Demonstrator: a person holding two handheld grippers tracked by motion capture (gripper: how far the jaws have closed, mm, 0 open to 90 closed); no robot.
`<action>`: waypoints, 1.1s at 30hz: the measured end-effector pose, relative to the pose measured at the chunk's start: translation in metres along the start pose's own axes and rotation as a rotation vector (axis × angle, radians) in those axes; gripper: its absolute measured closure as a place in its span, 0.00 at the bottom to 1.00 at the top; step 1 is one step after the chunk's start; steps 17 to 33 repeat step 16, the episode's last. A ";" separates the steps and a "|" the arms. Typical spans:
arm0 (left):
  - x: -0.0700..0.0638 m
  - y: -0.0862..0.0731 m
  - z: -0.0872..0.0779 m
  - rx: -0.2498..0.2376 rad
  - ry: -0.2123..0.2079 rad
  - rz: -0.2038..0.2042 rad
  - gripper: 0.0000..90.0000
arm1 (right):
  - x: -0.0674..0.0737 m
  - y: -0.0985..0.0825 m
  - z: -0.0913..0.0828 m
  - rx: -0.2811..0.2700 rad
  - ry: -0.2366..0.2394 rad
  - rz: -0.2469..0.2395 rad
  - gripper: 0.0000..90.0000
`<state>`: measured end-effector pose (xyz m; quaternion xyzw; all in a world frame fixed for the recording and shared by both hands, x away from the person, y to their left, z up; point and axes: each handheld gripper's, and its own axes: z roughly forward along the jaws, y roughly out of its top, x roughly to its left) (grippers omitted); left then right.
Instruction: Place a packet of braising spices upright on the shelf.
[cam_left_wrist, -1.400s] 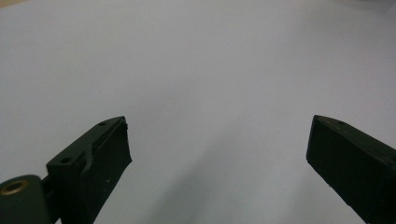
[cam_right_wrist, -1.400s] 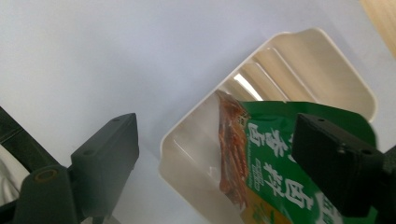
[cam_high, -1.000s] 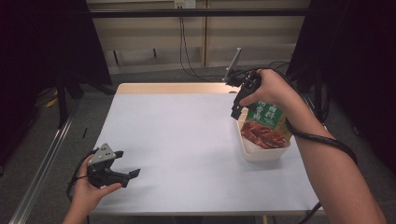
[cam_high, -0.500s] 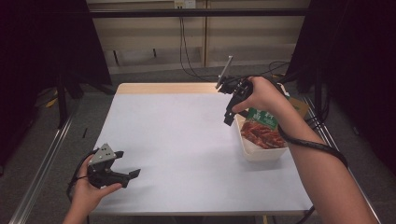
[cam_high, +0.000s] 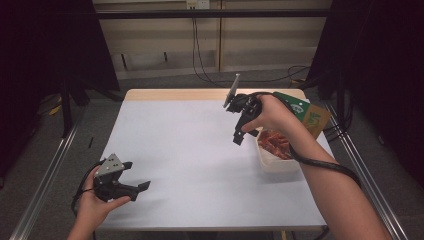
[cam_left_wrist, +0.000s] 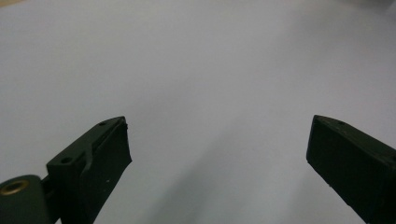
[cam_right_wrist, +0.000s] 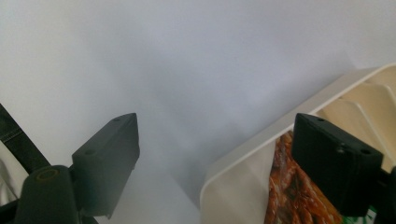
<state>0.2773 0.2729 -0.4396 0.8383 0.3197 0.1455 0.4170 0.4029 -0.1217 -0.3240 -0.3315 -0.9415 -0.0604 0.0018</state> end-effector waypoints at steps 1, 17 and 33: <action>0.000 0.000 0.001 -0.001 -0.001 -0.002 0.07 | 0.001 0.000 0.006 -0.004 0.004 -0.024 0.16; 0.000 -0.001 0.002 0.005 -0.003 -0.001 0.07 | 0.020 0.005 0.049 0.014 0.018 -0.069 0.15; 0.000 -0.001 0.002 0.005 -0.003 -0.001 0.07 | 0.020 0.005 0.049 0.014 0.018 -0.069 0.15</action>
